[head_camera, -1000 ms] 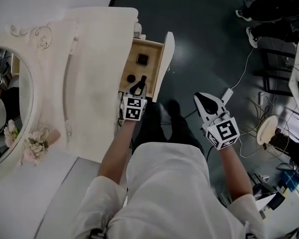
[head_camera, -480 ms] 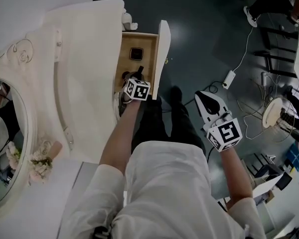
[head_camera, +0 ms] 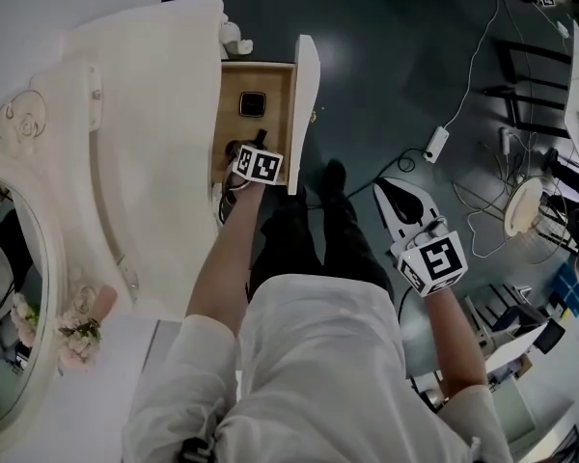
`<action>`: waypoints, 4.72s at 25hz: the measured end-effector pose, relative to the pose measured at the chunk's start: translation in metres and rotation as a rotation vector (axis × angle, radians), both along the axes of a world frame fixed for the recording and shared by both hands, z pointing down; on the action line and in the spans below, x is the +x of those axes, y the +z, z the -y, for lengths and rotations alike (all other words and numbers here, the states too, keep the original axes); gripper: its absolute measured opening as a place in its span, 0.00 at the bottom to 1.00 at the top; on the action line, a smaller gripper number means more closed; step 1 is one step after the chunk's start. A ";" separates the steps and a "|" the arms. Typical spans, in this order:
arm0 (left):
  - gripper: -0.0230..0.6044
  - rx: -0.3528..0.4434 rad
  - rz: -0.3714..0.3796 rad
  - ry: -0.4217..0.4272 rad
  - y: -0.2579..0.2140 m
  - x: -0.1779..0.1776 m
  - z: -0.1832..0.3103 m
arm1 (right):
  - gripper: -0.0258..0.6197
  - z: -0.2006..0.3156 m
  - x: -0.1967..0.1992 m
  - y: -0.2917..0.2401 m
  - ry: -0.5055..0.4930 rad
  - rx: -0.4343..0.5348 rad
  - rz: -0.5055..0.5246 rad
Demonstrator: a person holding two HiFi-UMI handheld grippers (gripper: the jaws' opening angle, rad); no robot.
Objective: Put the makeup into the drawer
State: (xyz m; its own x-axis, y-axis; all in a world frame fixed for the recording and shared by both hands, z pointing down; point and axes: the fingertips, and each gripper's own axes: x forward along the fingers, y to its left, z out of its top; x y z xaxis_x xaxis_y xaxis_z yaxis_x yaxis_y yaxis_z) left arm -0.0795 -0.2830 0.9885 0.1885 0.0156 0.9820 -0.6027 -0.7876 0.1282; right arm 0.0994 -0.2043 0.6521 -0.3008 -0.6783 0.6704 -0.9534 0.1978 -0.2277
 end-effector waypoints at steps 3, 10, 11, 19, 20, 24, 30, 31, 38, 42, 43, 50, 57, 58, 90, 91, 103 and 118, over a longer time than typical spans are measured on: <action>0.20 -0.009 -0.008 -0.007 0.001 0.000 -0.001 | 0.09 0.000 0.000 0.000 0.005 -0.002 -0.004; 0.25 0.007 -0.056 -0.051 -0.018 0.000 -0.001 | 0.09 0.004 -0.002 -0.010 0.004 0.024 -0.020; 0.25 0.017 -0.070 -0.060 -0.025 0.000 0.000 | 0.09 0.006 -0.002 -0.013 0.010 0.030 -0.023; 0.24 0.127 -0.257 -0.149 -0.104 0.005 0.009 | 0.09 0.016 -0.004 -0.044 -0.002 0.100 -0.064; 0.23 0.146 -0.282 -0.164 -0.116 0.005 0.010 | 0.09 0.017 -0.004 -0.049 -0.004 0.108 -0.071; 0.19 0.234 -0.369 -0.214 -0.163 0.002 0.016 | 0.09 0.020 -0.004 -0.068 -0.034 0.143 -0.105; 0.12 0.338 -0.472 -0.314 -0.235 -0.006 0.017 | 0.09 0.026 0.002 -0.096 -0.094 0.206 -0.125; 0.11 0.354 -0.489 -0.329 -0.245 -0.008 0.016 | 0.09 0.026 0.002 -0.097 -0.104 0.213 -0.127; 0.07 0.501 -0.590 -0.451 -0.322 -0.018 0.004 | 0.09 0.025 0.008 -0.113 -0.201 0.279 -0.111; 0.06 0.569 -0.638 -0.513 -0.360 -0.025 -0.020 | 0.09 0.010 0.009 -0.120 -0.263 0.299 -0.083; 0.06 0.585 -0.648 -0.526 -0.368 -0.026 -0.027 | 0.09 0.006 0.010 -0.122 -0.281 0.307 -0.079; 0.06 0.674 -0.657 -0.596 -0.400 -0.029 -0.079 | 0.09 -0.022 0.023 -0.133 -0.363 0.359 -0.045; 0.06 0.755 -0.675 -0.644 -0.437 -0.013 -0.140 | 0.09 -0.056 0.045 -0.140 -0.414 0.392 -0.007; 0.06 0.767 -0.676 -0.646 -0.442 -0.011 -0.148 | 0.09 -0.060 0.047 -0.139 -0.425 0.394 -0.003; 0.06 0.871 -0.782 -0.574 -0.528 -0.104 -0.244 | 0.09 -0.103 -0.020 -0.193 -0.400 0.512 -0.025; 0.06 0.874 -0.789 -0.578 -0.530 -0.107 -0.242 | 0.09 -0.103 -0.020 -0.194 -0.395 0.515 -0.024; 0.06 0.872 -0.824 -0.581 -0.532 -0.118 -0.236 | 0.09 -0.107 -0.030 -0.204 -0.380 0.537 -0.029; 0.06 0.858 -0.830 -0.580 -0.528 -0.121 -0.228 | 0.09 -0.102 -0.035 -0.207 -0.371 0.545 -0.034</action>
